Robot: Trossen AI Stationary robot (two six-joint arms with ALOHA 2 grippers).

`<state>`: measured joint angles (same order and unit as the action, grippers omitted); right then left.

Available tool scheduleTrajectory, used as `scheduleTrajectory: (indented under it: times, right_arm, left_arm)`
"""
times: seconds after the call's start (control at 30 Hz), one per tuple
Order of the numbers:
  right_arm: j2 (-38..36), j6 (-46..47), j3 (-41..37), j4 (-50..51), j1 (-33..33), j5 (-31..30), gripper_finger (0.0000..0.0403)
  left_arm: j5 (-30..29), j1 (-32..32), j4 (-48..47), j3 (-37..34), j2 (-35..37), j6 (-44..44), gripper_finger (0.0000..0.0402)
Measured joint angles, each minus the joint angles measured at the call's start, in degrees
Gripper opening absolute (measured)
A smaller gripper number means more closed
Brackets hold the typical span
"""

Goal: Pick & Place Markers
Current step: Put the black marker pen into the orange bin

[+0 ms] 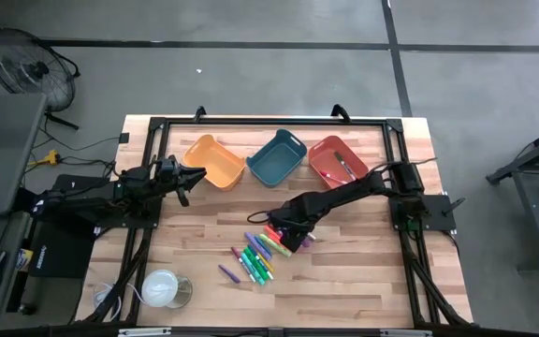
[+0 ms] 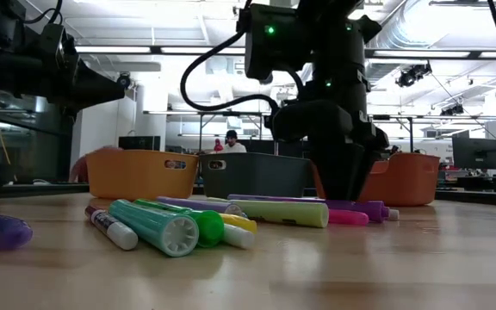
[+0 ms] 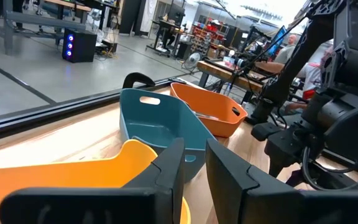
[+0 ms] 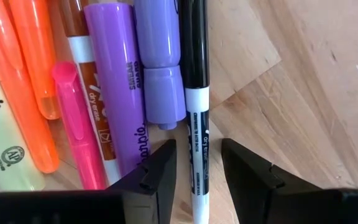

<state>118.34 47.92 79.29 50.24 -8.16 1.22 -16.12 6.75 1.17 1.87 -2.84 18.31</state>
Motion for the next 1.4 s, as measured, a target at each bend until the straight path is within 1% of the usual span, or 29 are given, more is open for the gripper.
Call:
scheduleTrajectory:
  times: [0.17, 0.23, 0.47, 0.53, 1.2, 1.4]
  right_arm:
    - [0.1, -0.3, -0.3, 0.2, 0.8, 0.3, 0.0117]
    - [0.1, -0.2, -1.1, -0.5, 1.3, 1.0, 0.0108]
    - [-0.3, 0.7, -3.7, -2.6, 1.8, 2.4, 0.0035]
    - [-0.3, 0.6, -3.7, -2.4, 1.8, 2.4, 0.0021]
    - [-0.4, 1.1, -3.7, -1.0, 1.9, 2.8, 0.0019]
    - [0.1, 1.2, -1.6, 1.2, 1.9, 2.6, 0.0019]
  left_arm:
    - [0.0, 0.0, 0.0, 0.0, 0.0, 0.0, 0.0062]
    - [0.0, 0.0, 0.0, 0.0, 0.0, 0.0, 0.0062]
    - [0.0, 0.0, 0.0, 0.0, 0.0, 0.0, 0.0062]
    - [0.0, 0.0, 0.0, 0.0, 0.0, 0.0, 0.0062]
    - [0.0, 0.0, 0.0, 0.0, 0.0, 0.0, 0.0062]
    - [0.0, 0.0, 0.0, 0.0, 0.0, 0.0, 0.0062]
